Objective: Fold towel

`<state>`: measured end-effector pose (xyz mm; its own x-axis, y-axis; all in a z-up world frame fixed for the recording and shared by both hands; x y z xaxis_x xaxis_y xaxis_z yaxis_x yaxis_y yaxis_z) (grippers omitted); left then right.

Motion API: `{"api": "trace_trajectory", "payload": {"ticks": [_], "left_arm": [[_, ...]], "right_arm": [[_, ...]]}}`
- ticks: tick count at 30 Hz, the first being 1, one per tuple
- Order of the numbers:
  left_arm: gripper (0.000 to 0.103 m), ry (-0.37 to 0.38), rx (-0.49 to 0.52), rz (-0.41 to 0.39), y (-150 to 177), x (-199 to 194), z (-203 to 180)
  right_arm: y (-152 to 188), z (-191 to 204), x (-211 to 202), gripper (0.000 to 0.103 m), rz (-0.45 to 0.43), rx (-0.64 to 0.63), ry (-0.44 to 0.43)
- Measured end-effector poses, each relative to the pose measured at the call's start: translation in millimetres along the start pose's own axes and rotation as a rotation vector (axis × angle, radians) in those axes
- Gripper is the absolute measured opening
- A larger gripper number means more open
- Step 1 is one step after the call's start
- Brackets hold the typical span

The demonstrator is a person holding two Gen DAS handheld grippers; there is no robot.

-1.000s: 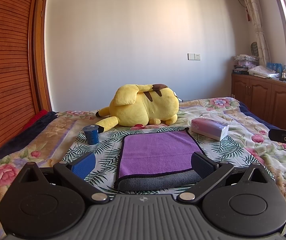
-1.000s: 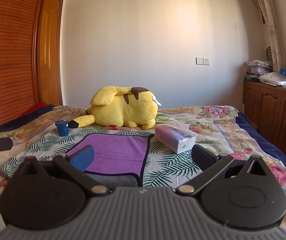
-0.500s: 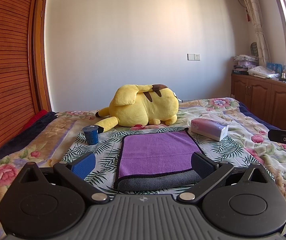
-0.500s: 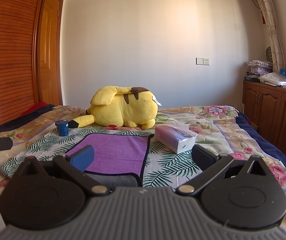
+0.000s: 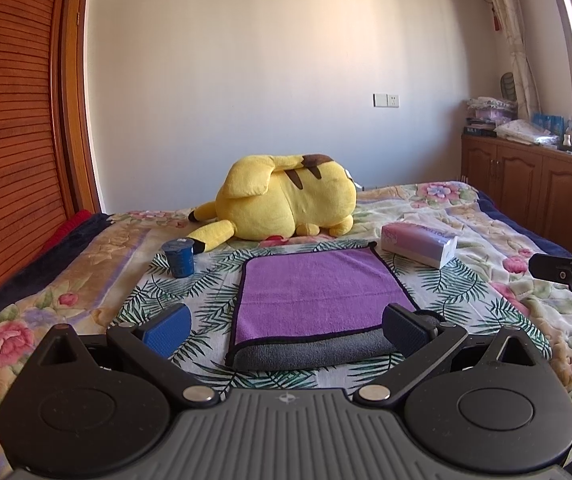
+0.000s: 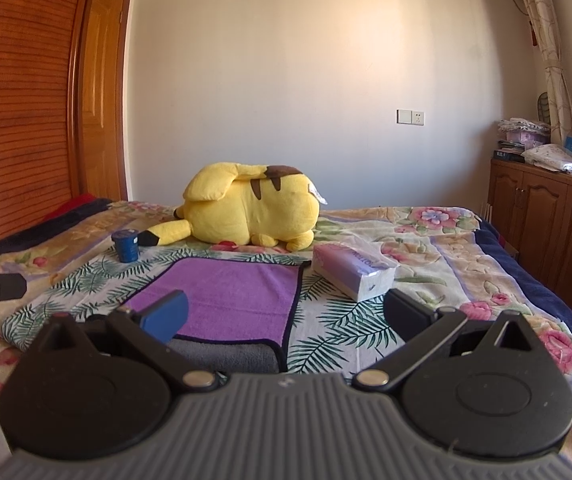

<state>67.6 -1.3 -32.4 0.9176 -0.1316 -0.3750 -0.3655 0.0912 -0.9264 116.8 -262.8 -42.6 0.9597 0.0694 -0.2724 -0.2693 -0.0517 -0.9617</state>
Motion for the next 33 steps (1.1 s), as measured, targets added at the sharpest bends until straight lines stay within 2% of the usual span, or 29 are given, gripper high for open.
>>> {"api": "trace_trajectory", "payload": {"ticks": [17,26,33], "left_arm": [[0.087,0.014,0.012,0.138,15.4,32.1,5.9],[0.087,0.011,0.047,0.166,14.0,54.5,13.2],[0.082,0.016,0.050,0.199,13.1,74.9,24.2]], "right_arm": [[12.5,12.0,30.1,0.103,0.098,-0.038,-0.040],[18.8,17.5,50.3,0.103,0.147,-0.063,-0.066],[24.0,22.9,66.9,0.103,0.181,-0.090,-0.085]]}}
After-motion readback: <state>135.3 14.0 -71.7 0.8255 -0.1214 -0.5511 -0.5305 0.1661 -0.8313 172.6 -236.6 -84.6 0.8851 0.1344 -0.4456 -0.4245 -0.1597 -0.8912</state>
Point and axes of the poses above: each gripper's, at about its wrist camera, not at the fingertips, and x roughly the way its jaws point, z to its left, y to its underside, the point moved 7 cm from there along x, roughly the way its jaws point, and after that the axes turned 7 degrees about y, right-handed, at the moved point
